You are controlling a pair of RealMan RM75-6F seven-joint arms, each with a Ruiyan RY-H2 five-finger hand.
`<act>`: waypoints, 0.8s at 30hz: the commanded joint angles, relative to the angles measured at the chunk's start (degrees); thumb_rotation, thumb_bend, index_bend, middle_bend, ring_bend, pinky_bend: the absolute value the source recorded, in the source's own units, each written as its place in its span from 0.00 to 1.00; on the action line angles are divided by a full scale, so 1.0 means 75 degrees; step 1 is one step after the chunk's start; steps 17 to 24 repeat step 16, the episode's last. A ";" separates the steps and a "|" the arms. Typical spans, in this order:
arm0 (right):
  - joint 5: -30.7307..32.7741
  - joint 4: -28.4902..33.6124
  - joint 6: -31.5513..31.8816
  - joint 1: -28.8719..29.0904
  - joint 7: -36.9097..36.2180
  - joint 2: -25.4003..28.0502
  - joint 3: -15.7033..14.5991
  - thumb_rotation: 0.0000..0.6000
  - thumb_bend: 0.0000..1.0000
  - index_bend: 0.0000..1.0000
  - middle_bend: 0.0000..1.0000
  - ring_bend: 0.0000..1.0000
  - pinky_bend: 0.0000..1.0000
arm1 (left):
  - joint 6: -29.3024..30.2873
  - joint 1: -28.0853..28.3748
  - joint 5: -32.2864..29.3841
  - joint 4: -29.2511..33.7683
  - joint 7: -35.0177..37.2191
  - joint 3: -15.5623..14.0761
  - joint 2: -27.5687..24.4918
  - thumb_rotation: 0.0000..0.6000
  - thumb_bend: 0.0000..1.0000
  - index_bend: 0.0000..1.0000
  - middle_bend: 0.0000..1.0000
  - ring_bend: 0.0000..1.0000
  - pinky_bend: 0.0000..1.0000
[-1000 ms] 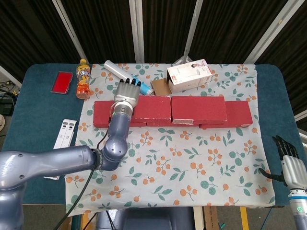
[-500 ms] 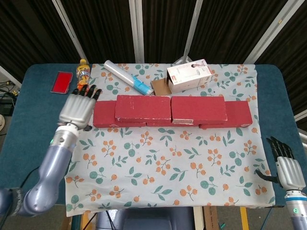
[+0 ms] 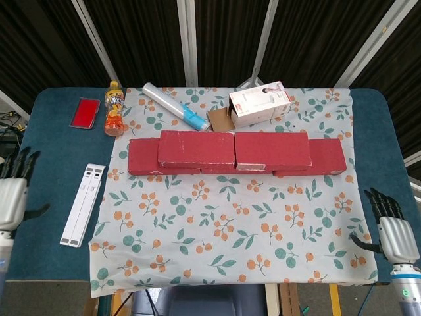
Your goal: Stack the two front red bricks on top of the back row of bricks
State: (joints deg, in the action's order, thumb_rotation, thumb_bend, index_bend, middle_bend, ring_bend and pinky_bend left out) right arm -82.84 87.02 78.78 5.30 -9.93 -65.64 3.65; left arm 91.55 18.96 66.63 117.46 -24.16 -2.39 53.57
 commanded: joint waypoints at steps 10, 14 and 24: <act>-0.0040 0.0208 0.0420 -0.0121 0.0928 -0.0026 0.0025 1.00 0.21 0.00 0.00 0.00 0.00 | 0.0426 -0.1292 0.1145 -0.2076 0.1351 -0.0633 0.1269 1.00 0.03 0.01 0.02 0.00 0.15; -0.0085 0.0321 0.0465 -0.0135 0.1017 0.0004 0.0010 1.00 0.21 0.00 0.00 0.00 0.00 | 0.0435 -0.1390 0.1402 -0.2197 0.1464 -0.0570 0.1281 1.00 0.03 0.01 0.02 0.00 0.15; -0.0111 0.0358 0.0444 -0.0124 0.1040 0.0004 -0.0009 1.00 0.21 0.00 0.00 0.00 0.00 | 0.0406 -0.1427 0.1517 -0.2242 0.1439 -0.0572 0.1304 1.00 0.03 0.01 0.02 0.00 0.15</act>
